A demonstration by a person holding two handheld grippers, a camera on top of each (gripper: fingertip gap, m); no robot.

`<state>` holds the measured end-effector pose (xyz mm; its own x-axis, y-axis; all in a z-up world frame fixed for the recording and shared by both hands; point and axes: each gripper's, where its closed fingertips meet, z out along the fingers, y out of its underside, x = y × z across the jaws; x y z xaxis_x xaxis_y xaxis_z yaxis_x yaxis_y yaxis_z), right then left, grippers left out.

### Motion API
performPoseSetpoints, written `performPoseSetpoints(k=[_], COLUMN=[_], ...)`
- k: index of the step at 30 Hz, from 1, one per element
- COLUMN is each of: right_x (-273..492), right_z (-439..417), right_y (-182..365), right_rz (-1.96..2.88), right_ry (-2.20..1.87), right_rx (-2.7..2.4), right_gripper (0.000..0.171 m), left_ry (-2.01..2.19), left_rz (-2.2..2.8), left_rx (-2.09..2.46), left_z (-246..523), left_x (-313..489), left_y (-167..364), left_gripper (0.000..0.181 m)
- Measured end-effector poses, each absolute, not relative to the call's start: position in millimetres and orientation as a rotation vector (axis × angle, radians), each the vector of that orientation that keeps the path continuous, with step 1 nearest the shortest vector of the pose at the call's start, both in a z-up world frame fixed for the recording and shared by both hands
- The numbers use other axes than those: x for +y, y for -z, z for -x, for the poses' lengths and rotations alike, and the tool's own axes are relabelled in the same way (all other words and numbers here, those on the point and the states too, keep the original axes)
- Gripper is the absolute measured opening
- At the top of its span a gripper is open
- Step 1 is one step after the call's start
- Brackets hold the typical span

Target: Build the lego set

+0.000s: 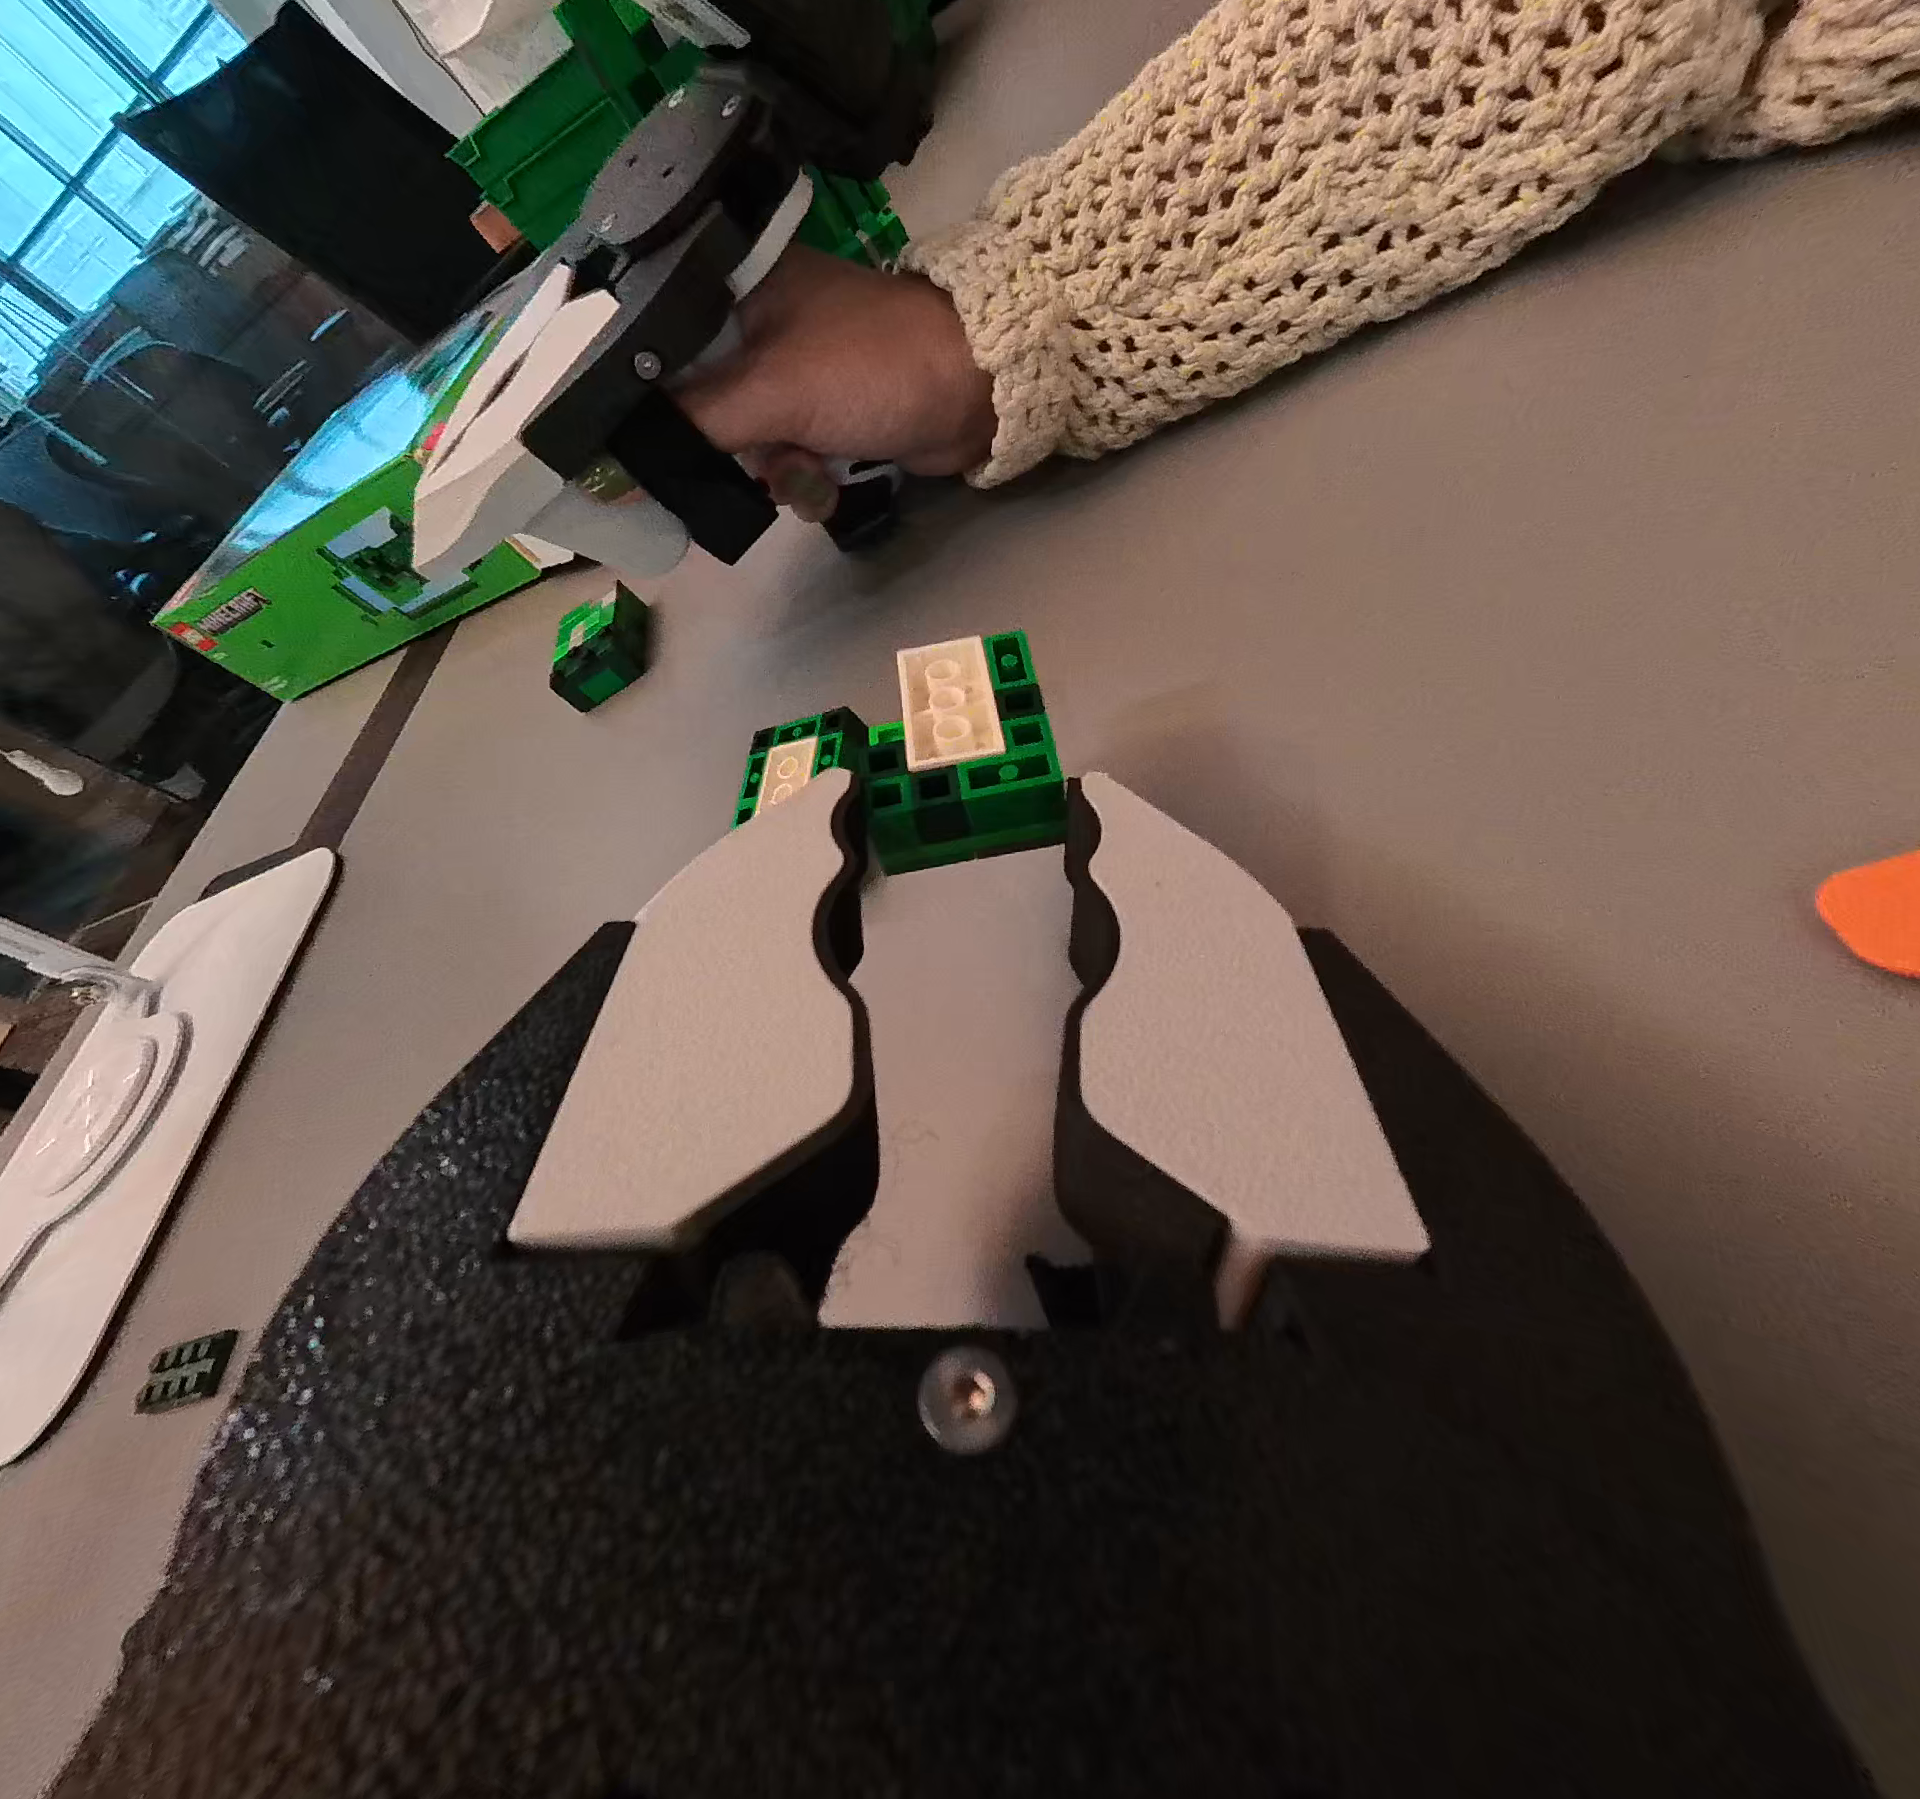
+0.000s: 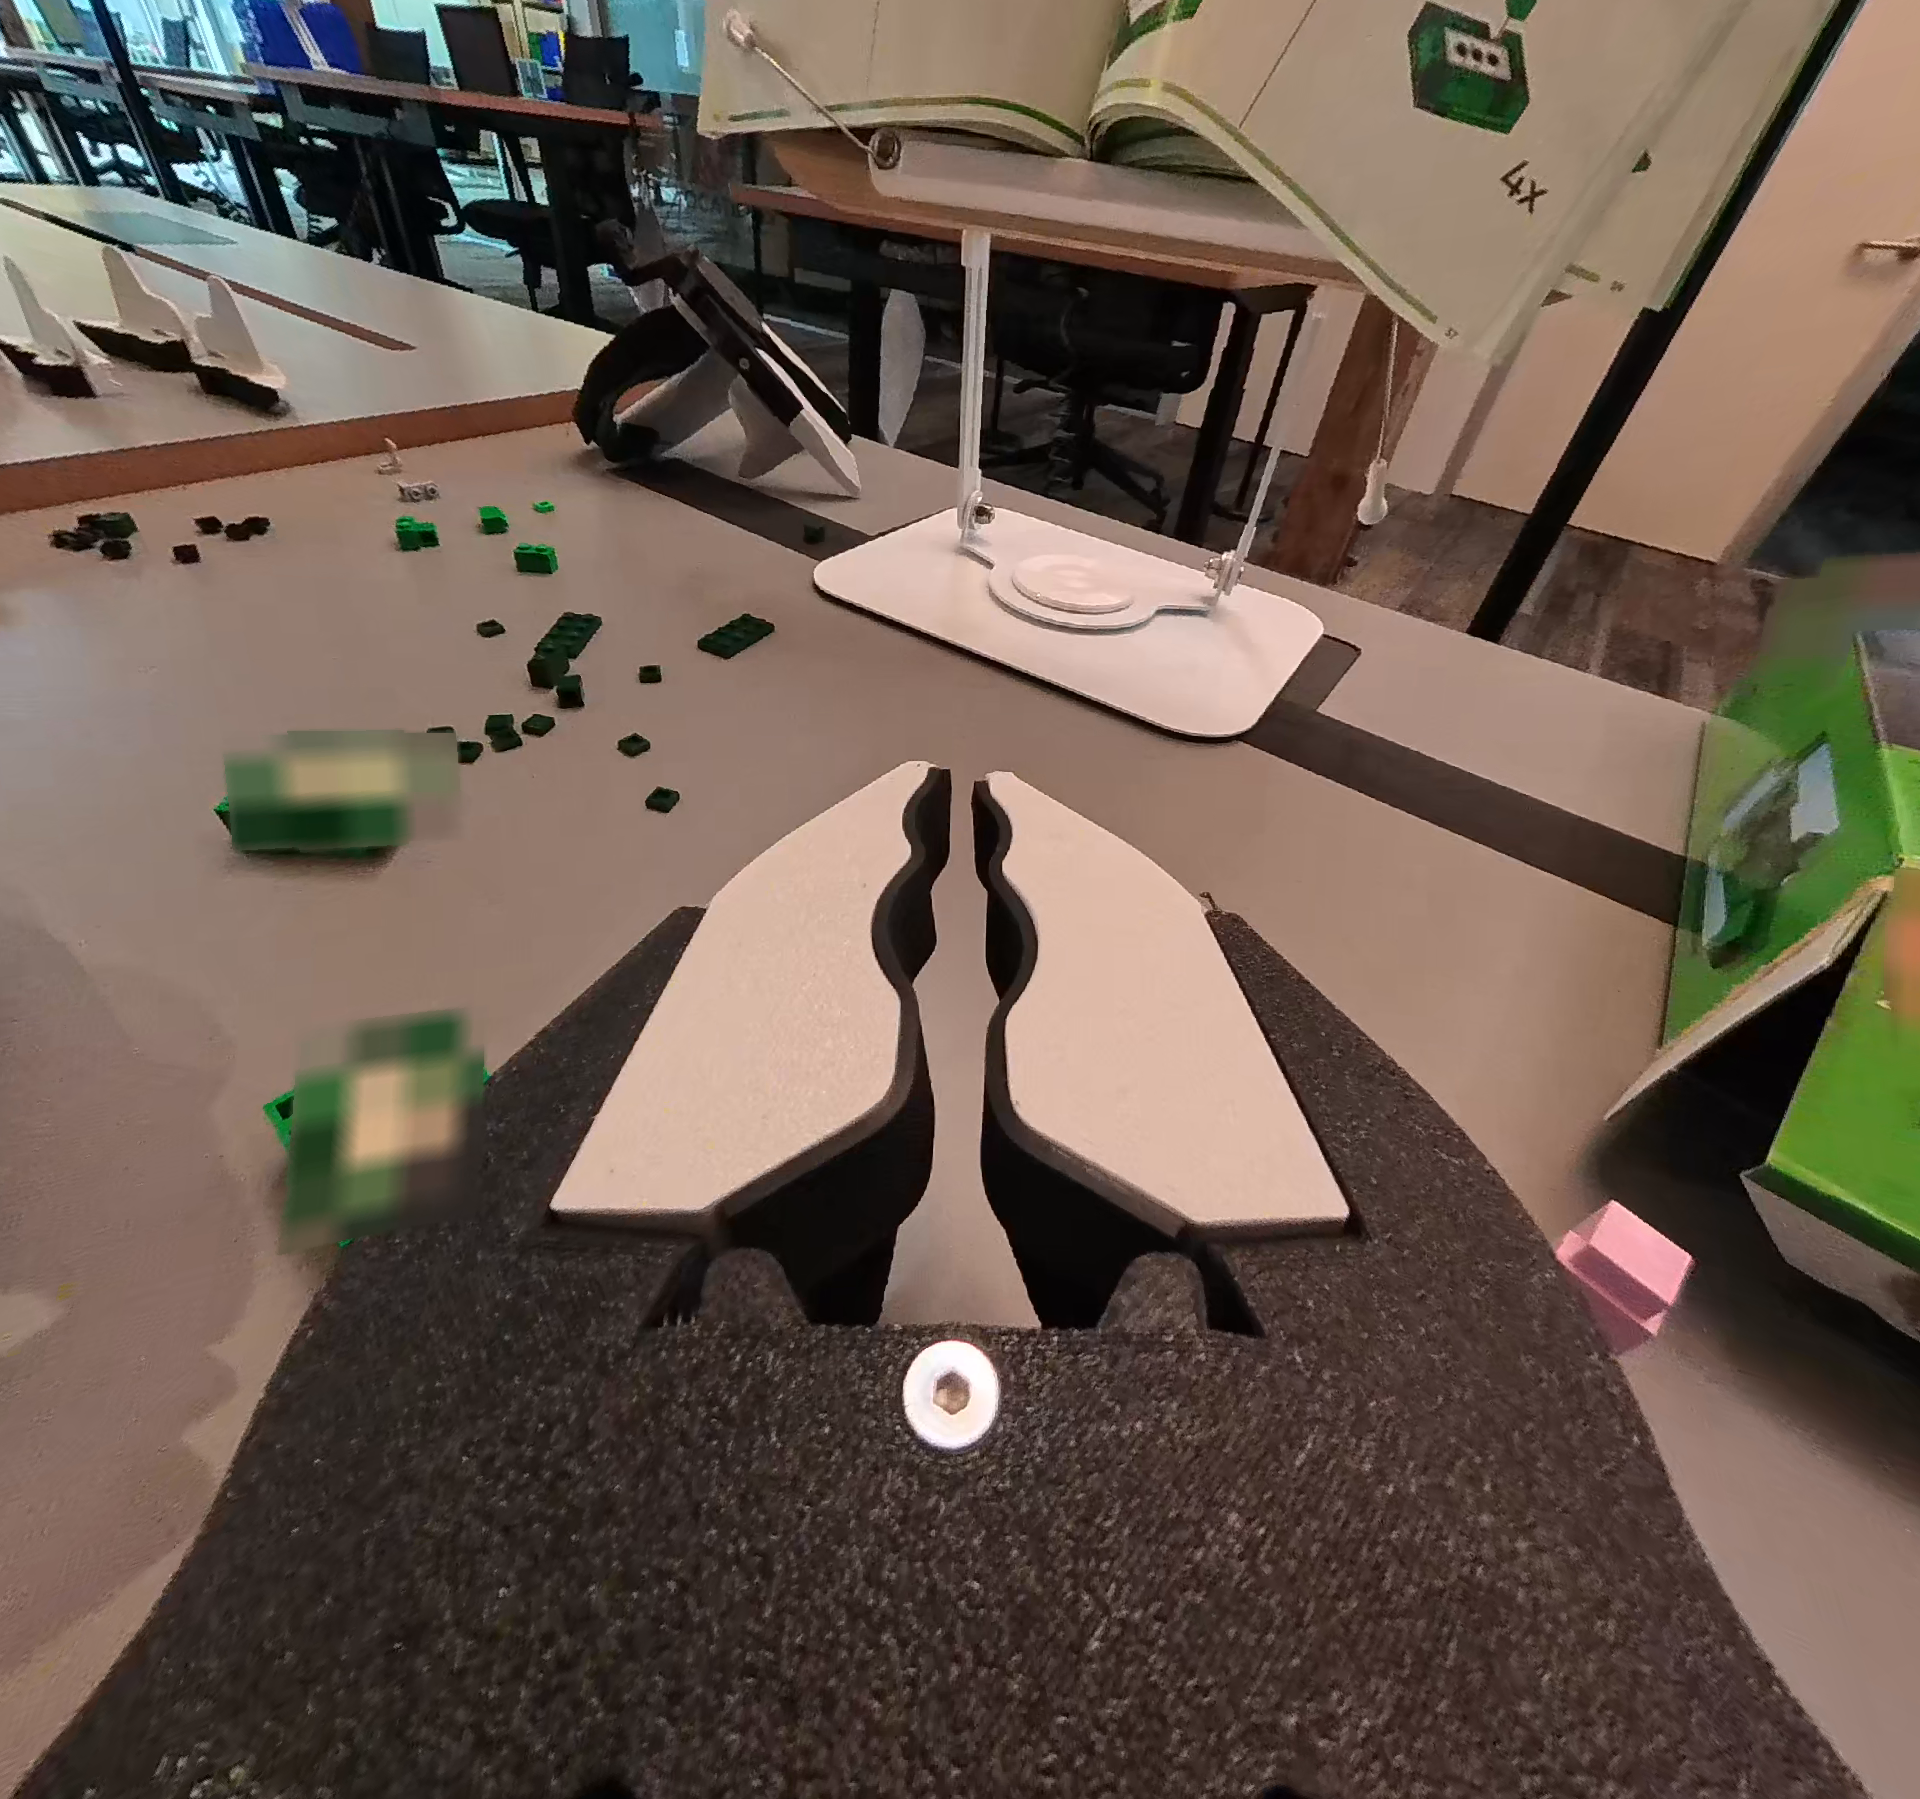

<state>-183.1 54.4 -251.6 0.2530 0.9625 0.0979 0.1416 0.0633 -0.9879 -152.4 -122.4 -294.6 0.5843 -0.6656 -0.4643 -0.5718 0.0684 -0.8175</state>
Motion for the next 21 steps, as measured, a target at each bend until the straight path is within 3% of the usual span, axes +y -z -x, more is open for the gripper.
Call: performPoseSetpoints(k=[6, 13, 21], right_x=[58, 63, 56], right_z=[179, 152, 160], right_y=[245, 194, 202], right_rz=[1.326, 1.024, 1.004], right_ry=[-0.885, -0.675, -0.618], right_rx=[-1.090, -0.829, -0.915], right_gripper=[0.003, 0.000, 0.000], left_ry=[0.142, 0.126, 0.151], left_rz=[1.586, 1.537, 1.517], left_rx=[1.095, 1.249, 1.227], left_z=[146, 123, 123], left_x=[-128, -141, -142], left_y=[294, 301, 298], left_gripper=[0.036, 0.036, 0.036])
